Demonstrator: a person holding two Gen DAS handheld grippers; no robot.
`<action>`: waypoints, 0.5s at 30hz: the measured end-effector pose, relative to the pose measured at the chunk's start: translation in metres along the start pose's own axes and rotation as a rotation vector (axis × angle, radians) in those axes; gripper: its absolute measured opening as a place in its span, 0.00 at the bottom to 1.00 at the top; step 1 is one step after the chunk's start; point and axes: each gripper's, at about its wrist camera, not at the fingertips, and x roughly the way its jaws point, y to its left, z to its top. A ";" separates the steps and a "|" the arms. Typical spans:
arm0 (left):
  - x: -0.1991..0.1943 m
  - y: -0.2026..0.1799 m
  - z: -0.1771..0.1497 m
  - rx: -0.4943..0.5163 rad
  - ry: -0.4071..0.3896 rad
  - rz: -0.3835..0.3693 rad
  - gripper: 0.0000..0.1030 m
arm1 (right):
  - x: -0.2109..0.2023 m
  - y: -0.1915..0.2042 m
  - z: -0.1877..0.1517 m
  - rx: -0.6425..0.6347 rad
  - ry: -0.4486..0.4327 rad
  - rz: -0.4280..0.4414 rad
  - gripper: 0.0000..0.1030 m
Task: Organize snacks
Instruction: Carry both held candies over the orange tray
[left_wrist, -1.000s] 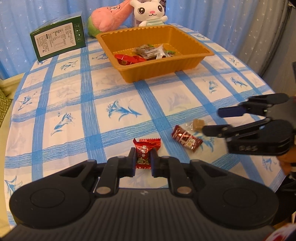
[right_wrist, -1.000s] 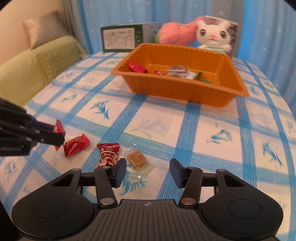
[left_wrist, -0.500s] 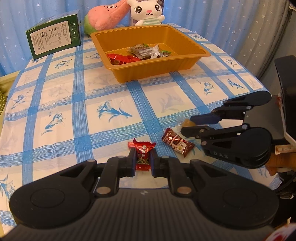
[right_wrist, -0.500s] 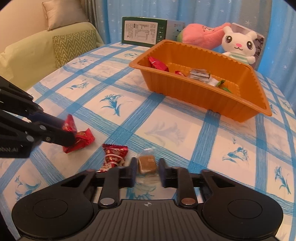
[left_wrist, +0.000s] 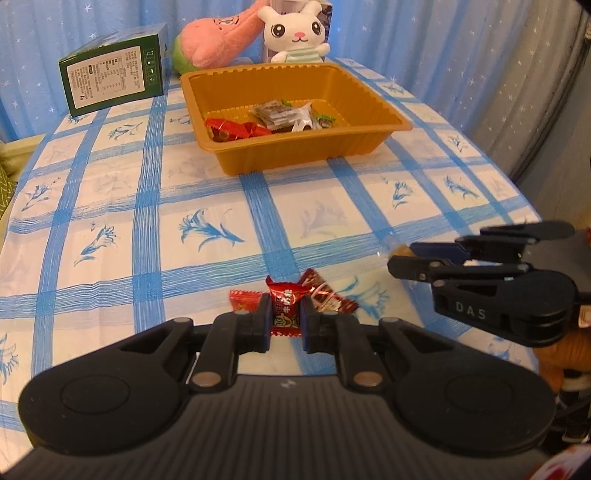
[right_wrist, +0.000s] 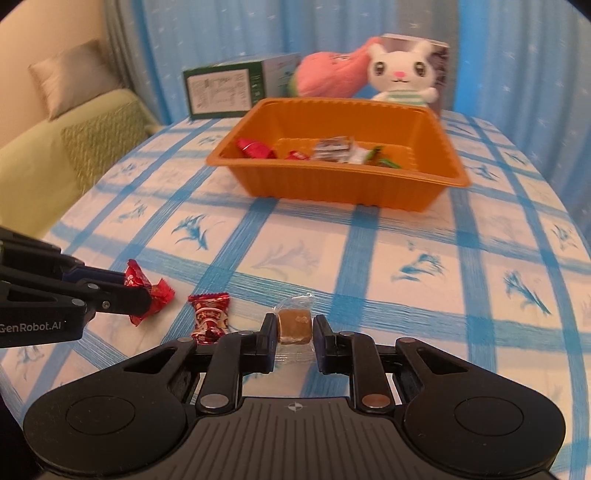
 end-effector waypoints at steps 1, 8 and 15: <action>-0.002 -0.002 0.001 -0.008 -0.004 -0.002 0.13 | -0.004 -0.002 0.000 0.011 -0.002 -0.003 0.20; -0.014 -0.013 0.008 -0.037 -0.027 0.000 0.13 | -0.024 -0.007 0.001 0.045 -0.021 -0.014 0.20; -0.024 -0.022 0.014 -0.040 -0.046 0.008 0.13 | -0.040 -0.008 0.006 0.057 -0.049 -0.019 0.20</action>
